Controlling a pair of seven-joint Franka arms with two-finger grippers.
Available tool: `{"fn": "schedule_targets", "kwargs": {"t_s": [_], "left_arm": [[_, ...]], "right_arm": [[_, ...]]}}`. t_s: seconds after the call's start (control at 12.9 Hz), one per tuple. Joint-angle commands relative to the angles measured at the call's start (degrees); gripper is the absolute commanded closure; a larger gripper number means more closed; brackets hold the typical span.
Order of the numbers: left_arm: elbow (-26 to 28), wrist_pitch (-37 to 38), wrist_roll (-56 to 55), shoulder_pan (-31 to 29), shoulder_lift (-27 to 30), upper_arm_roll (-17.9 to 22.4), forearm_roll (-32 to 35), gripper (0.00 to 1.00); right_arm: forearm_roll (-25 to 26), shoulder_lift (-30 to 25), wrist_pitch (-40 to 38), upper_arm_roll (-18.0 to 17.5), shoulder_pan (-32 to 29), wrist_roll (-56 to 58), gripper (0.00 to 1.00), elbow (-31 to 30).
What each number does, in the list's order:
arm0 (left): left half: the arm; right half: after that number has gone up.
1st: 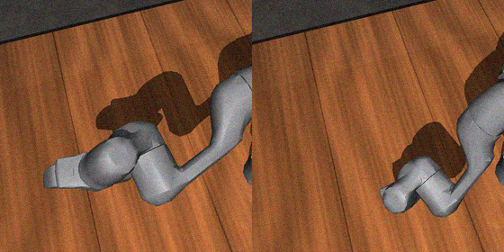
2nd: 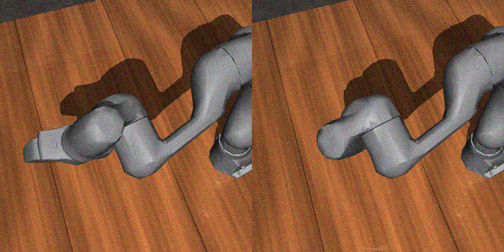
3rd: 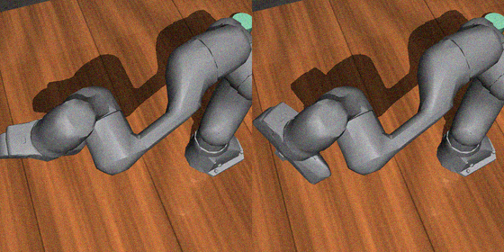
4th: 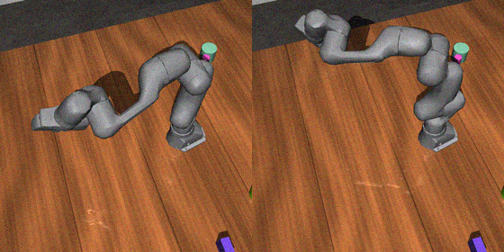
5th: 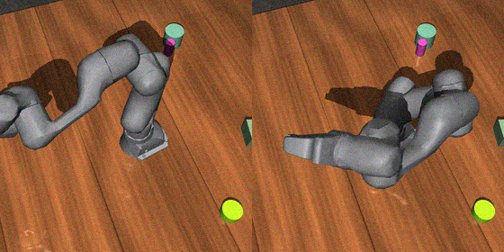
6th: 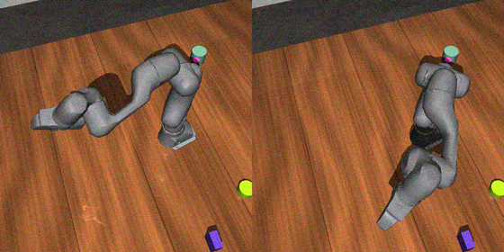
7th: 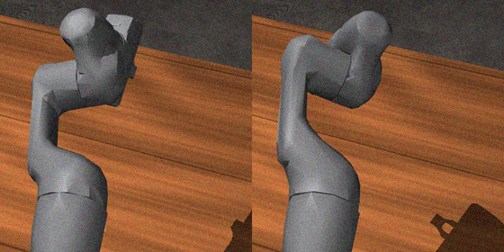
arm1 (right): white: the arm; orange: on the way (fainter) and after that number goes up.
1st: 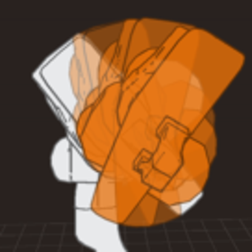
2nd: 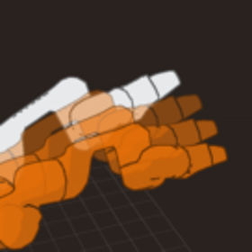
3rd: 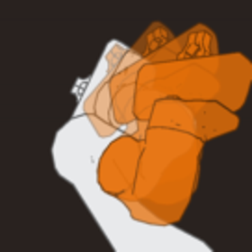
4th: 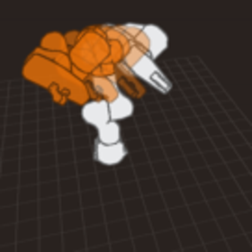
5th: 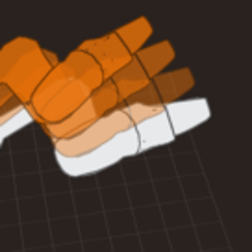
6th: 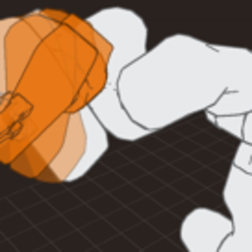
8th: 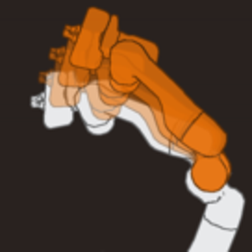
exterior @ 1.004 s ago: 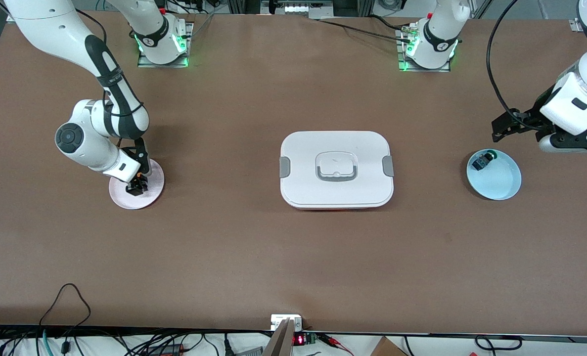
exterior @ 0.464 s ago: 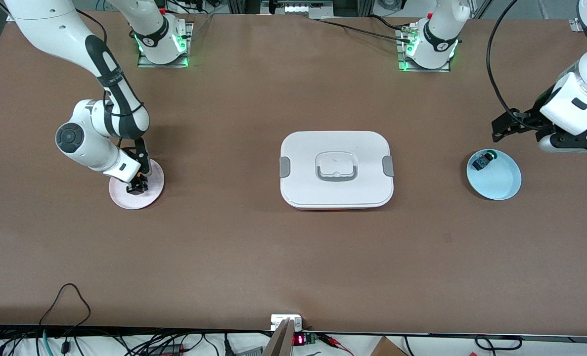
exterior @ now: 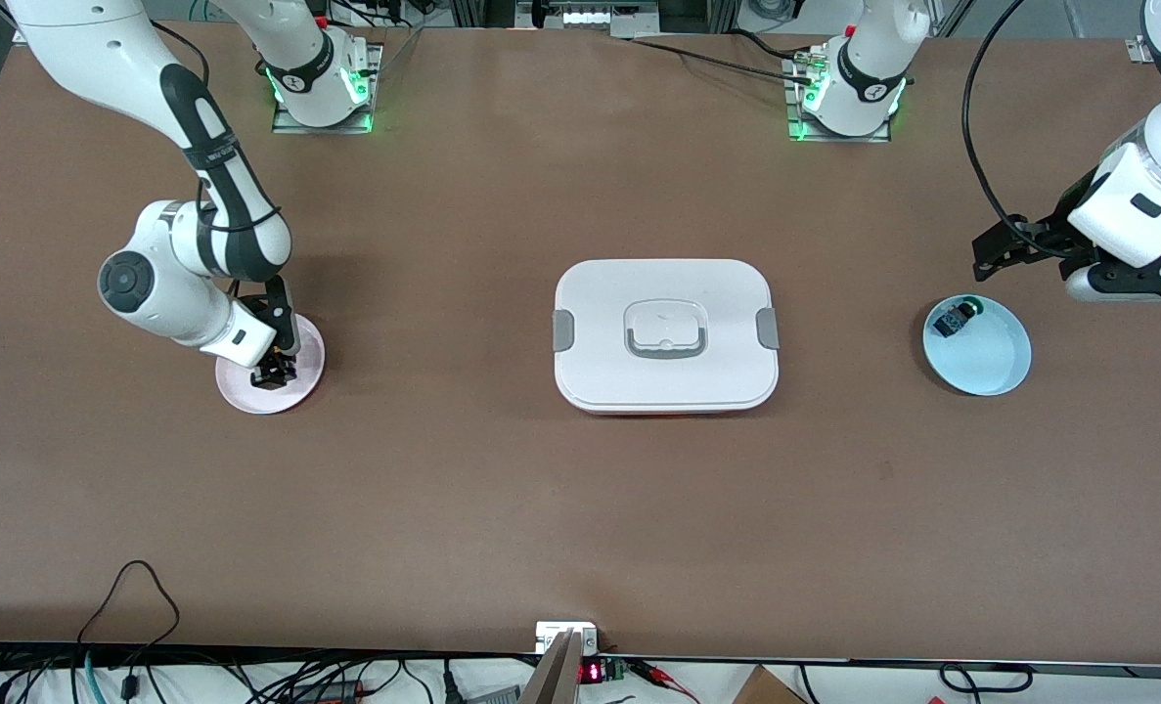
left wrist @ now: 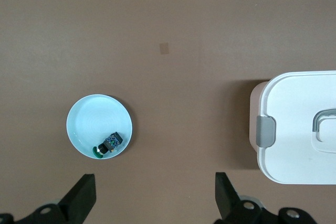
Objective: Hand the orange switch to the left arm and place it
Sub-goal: 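Lift the switch with the right gripper and carry it above the box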
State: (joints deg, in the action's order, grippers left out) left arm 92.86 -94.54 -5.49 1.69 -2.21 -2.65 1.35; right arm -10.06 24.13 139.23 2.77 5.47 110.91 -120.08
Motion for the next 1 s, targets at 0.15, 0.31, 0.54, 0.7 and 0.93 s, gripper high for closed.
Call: {"fn": "schedule_targets", "kwargs": {"t_s": [0.15, 0.31, 0.54, 0.7, 0.93], "left_arm": [[-1.7, 0.7, 1.1, -0.3, -0.9, -0.1, -1.3, 0.00], [-1.7, 0.7, 1.1, -0.3, -0.9, -0.1, -1.3, 0.00], [-1.7, 0.7, 1.0, -0.3, -0.9, -0.1, -1.3, 0.00], [-1.7, 0.7, 1.0, -0.3, -0.9, -0.1, -1.3, 0.00], [-1.7, 0.8, 0.9, -0.8, -0.9, 0.4, -6.2, 0.00]], "right_arm": [[-8.1, -2.0, -14.7, -4.8, 0.8, -11.0, 0.53, 7.2], [-13.8, -2.2, -20.5, -8.6, 0.8, -19.2, 0.53, 10.5], [-18.1, -1.9, -22.4, -15.6, 1.7, -35.7, 0.53, 15.3], [-21.0, -1.5, -22.0, -20.1, 2.8, -45.4, 0.53, 18.5], [-28.2, 0.3, -19.7, -21.1, 9.1, -52.5, 0.53, 24.6]]}}
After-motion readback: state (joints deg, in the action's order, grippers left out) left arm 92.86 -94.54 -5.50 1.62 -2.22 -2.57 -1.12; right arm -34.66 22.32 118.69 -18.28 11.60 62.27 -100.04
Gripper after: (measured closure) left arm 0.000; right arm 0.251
